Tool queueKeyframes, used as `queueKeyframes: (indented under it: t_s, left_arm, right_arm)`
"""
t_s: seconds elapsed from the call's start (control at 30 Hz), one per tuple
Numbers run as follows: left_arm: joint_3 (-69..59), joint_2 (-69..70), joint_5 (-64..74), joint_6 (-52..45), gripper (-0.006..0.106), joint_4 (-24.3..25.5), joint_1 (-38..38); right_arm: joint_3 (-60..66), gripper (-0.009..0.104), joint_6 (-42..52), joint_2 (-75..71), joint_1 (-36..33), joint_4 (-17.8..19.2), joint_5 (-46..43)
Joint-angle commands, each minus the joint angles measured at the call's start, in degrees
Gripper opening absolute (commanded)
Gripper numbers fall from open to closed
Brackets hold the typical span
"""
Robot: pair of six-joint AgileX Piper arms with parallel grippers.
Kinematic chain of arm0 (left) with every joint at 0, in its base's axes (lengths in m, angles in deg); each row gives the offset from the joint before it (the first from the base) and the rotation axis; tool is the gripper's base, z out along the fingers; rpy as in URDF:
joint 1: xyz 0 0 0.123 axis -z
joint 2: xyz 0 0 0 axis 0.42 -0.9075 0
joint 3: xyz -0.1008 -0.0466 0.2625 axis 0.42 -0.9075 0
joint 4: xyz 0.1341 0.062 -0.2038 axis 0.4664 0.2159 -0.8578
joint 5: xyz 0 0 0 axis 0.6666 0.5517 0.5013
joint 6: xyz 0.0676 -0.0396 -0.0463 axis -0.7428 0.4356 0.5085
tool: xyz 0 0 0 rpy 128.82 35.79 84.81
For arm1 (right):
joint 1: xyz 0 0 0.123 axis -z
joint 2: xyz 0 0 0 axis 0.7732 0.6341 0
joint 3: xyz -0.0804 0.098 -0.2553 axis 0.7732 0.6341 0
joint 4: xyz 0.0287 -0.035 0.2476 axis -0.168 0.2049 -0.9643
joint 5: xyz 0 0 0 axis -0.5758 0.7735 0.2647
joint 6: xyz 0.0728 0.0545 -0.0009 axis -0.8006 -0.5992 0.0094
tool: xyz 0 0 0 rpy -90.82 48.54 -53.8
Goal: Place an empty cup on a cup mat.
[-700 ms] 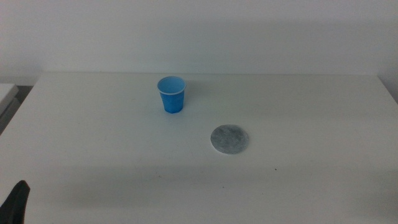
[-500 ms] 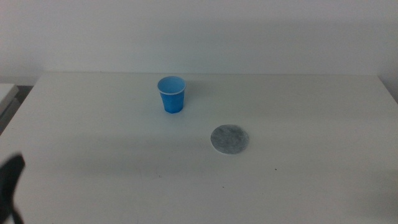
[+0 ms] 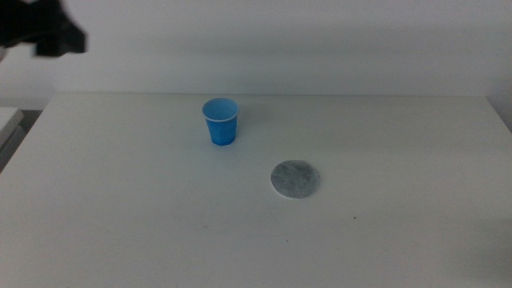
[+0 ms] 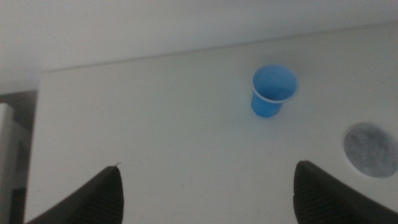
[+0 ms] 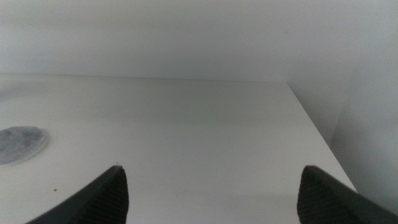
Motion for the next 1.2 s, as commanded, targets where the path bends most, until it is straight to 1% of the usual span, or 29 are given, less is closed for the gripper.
queueKeyframes:
  t_s: [0.0,0.1,0.23,0.37,0.47,0.6,0.73,1.0,1.1,1.17]
  left_arm:
    - [7.9,-7.9,4.7,1.8,0.094,1.2,1.6]
    - [18.4,-18.3,10.6,2.9,0.094,3.5,3.8]
    - [31.3,-30.8,16.5,3.1,0.094,3.5,5.7]
    - [42.8,-41.6,16.5,3.9,0.094,2.6,7.5]
    - [48.6,-48.0,16.5,5.0,0.094,2.6,8.8]
    - [52.6,-55.6,16.5,5.7,0.094,1.9,10.0]
    - [54.3,-61.5,16.5,5.7,0.094,-1.4,10.2]
    - [54.3,-67.6,14.8,5.7,0.093,-1.9,10.2]
    - [54.3,-68.5,13.2,5.7,0.089,-1.9,10.2]
    - [54.3,-69.0,12.2,5.7,0.081,-1.8,10.2]
  right_arm:
    - [0.2,0.093,0.2,-0.3,-0.1,0.3,-0.4]
    - [0.2,0.093,0.2,-0.3,-0.1,0.3,-0.4]
    - [0.2,0.093,0.2,-0.3,-0.1,0.3,-0.4]
    - [0.2,0.093,0.2,-0.3,-0.1,0.3,-0.4]
    - [0.2,0.093,0.2,-0.3,-0.1,0.3,-0.4]
    - [0.2,0.093,0.2,-0.3,-0.1,0.3,-0.4]
    - [0.2,0.093,0.2,-0.3,-0.1,0.3,-0.4]
    - [0.2,0.093,0.2,-0.3,-0.1,0.3,-0.4]
    - [0.2,0.093,0.2,-0.3,-0.1,0.3,-0.4]
    - [0.2,0.093,0.2,-0.3,-0.1,0.3,-0.4]
